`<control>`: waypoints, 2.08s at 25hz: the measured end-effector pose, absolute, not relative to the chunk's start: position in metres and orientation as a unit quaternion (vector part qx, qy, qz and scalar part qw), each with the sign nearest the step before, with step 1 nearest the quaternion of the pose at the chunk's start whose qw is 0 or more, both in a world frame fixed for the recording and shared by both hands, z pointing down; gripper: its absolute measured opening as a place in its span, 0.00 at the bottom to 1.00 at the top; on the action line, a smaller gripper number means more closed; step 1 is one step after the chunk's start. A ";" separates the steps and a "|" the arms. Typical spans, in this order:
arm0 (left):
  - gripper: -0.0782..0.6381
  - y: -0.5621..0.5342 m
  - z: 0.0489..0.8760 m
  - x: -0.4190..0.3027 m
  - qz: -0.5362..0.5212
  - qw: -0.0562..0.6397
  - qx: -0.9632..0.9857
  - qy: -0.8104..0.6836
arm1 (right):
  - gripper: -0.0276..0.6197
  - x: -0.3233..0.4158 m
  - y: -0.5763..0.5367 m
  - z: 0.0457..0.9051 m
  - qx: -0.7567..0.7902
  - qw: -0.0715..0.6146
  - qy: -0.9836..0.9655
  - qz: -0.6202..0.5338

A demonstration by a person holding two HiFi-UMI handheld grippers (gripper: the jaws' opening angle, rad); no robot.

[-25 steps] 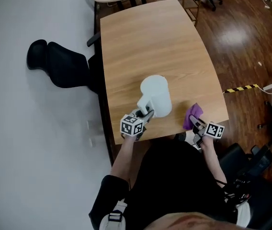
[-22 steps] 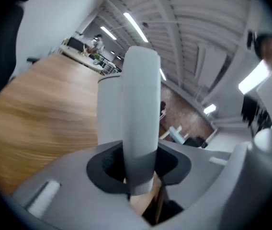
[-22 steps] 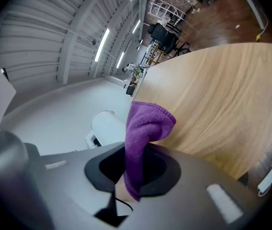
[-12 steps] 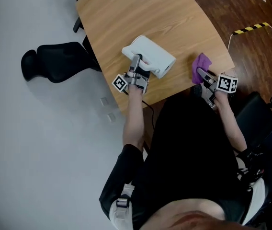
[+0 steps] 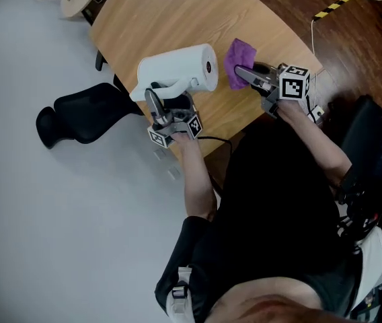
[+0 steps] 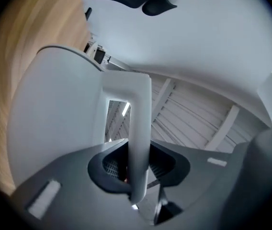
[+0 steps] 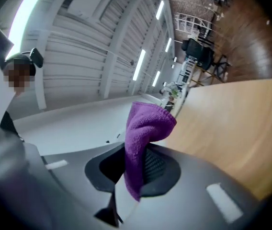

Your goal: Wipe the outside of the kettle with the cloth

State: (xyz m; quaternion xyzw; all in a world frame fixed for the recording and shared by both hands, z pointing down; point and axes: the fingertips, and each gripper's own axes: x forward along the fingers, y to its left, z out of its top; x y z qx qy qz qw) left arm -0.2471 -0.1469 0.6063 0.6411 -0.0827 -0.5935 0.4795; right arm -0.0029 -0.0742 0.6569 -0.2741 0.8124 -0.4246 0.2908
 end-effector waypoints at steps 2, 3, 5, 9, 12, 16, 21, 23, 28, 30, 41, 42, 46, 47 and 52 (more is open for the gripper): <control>0.25 -0.143 0.574 -0.249 -0.602 0.459 0.650 -0.069 | 0.13 -0.012 -0.089 0.604 -0.252 0.320 0.835 -0.371; 0.25 -0.142 0.561 -0.251 -0.607 0.451 0.652 -0.061 | 0.13 -0.017 -0.098 0.584 -0.246 0.330 0.841 -0.352; 0.25 -0.139 0.537 -0.253 -0.613 0.443 0.653 -0.043 | 0.13 -0.030 -0.114 0.560 -0.238 0.334 0.849 -0.333; 0.24 -0.123 0.516 -0.254 -0.623 0.431 0.652 -0.028 | 0.13 -0.045 -0.116 0.533 -0.222 0.328 0.865 -0.308; 0.23 -0.118 0.513 -0.264 -0.631 0.422 0.651 -0.022 | 0.13 -0.050 -0.103 0.518 -0.207 0.328 0.878 -0.279; 0.21 -0.117 0.515 -0.277 -0.644 0.420 0.639 -0.018 | 0.13 -0.060 -0.086 0.495 -0.187 0.315 0.903 -0.223; 0.21 -0.113 0.502 -0.269 -0.661 0.427 0.616 -0.022 | 0.13 -0.071 -0.062 0.484 -0.171 0.284 0.932 -0.145; 0.21 -0.111 0.496 -0.270 -0.664 0.420 0.618 -0.015 | 0.13 -0.076 -0.055 0.490 -0.165 0.274 0.938 -0.134; 0.21 -0.103 0.485 -0.273 -0.667 0.399 0.630 -0.010 | 0.13 -0.086 -0.052 0.534 -0.183 0.240 0.941 -0.152; 0.21 -0.100 0.481 -0.276 -0.665 0.390 0.637 -0.009 | 0.13 -0.087 -0.063 0.566 -0.216 0.214 0.933 -0.191; 0.21 -0.096 0.484 -0.282 -0.676 0.394 0.622 -0.004 | 0.13 -0.062 -0.041 0.490 -0.149 0.334 0.909 -0.198; 0.21 -0.095 0.483 -0.281 -0.676 0.395 0.622 -0.002 | 0.13 -0.069 -0.037 0.483 -0.141 0.328 0.916 -0.182; 0.21 -0.089 0.477 -0.273 -0.669 0.398 0.628 0.000 | 0.13 -0.074 -0.040 0.490 -0.152 0.317 0.920 -0.174; 0.21 -0.085 0.478 -0.272 -0.668 0.397 0.629 0.004 | 0.13 -0.073 -0.042 0.497 -0.159 0.316 0.918 -0.178; 0.21 -0.065 0.476 -0.269 -0.663 0.383 0.643 0.025 | 0.13 -0.064 -0.055 0.535 -0.207 0.312 0.908 -0.186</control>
